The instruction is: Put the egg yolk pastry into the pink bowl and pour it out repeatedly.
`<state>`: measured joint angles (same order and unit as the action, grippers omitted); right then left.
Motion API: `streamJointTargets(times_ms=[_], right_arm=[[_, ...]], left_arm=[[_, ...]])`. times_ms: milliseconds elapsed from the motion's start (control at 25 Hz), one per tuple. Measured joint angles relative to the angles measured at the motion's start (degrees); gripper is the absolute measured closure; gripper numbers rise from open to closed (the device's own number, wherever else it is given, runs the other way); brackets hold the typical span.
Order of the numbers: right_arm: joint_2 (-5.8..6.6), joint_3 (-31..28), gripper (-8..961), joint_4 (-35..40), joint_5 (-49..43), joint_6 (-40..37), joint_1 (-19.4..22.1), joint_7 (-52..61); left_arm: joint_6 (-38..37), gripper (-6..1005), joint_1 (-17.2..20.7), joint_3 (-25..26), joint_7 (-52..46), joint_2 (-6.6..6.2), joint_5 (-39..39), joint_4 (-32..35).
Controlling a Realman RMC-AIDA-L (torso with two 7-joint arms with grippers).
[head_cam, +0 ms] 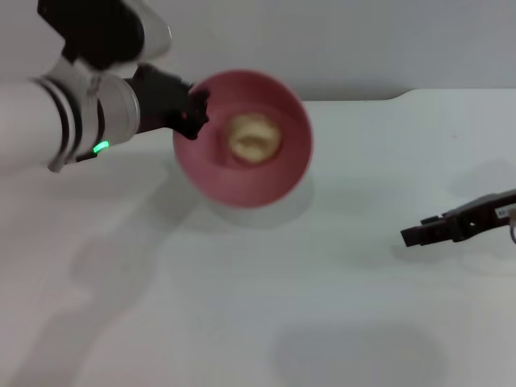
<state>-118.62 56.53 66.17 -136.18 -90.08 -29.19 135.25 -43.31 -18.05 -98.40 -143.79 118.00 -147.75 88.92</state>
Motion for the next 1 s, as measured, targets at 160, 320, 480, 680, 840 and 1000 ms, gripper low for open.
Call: streamJointTargets(times_ms=[160, 320, 480, 680, 840, 1000], right_arm=[[-0.02, -3.2, 482, -0.7, -0.5, -0.2, 1.1, -0.1], [-0.04, -4.8, 483, -1.2, -1.5, -0.3, 1.4, -0.1], [0.01, -5.0, 483, -1.7, -2.1, -0.2, 1.5, -0.1], [0.02, -5.0, 483, -2.2, -2.4, -0.2, 1.8, -0.1], [-0.03, -5.1, 483, -2.8, -3.5, 0.1, 2.0, 0.0], [0.0, -5.9, 482, -3.9, -4.7, 0.2, 2.1, 0.2]], left_arm=[[26.4, 999, 10.9, -13.0, 10.3, -0.01, -4.6, 3.4], [47.8, 1000, 14.7, -21.4, 17.0, 0.14, -10.2, -1.7], [70.9, 1000, 13.7, -31.5, 30.2, 0.71, -12.8, -14.8], [82.1, 1000, 8.5, -39.3, 41.9, 0.98, -6.8, -23.5], [87.4, 1000, 5.7, -42.9, 48.6, 1.02, -3.8, -27.9], [89.5, 999, 4.0, -44.4, 50.0, 1.01, -1.6, -29.5]])
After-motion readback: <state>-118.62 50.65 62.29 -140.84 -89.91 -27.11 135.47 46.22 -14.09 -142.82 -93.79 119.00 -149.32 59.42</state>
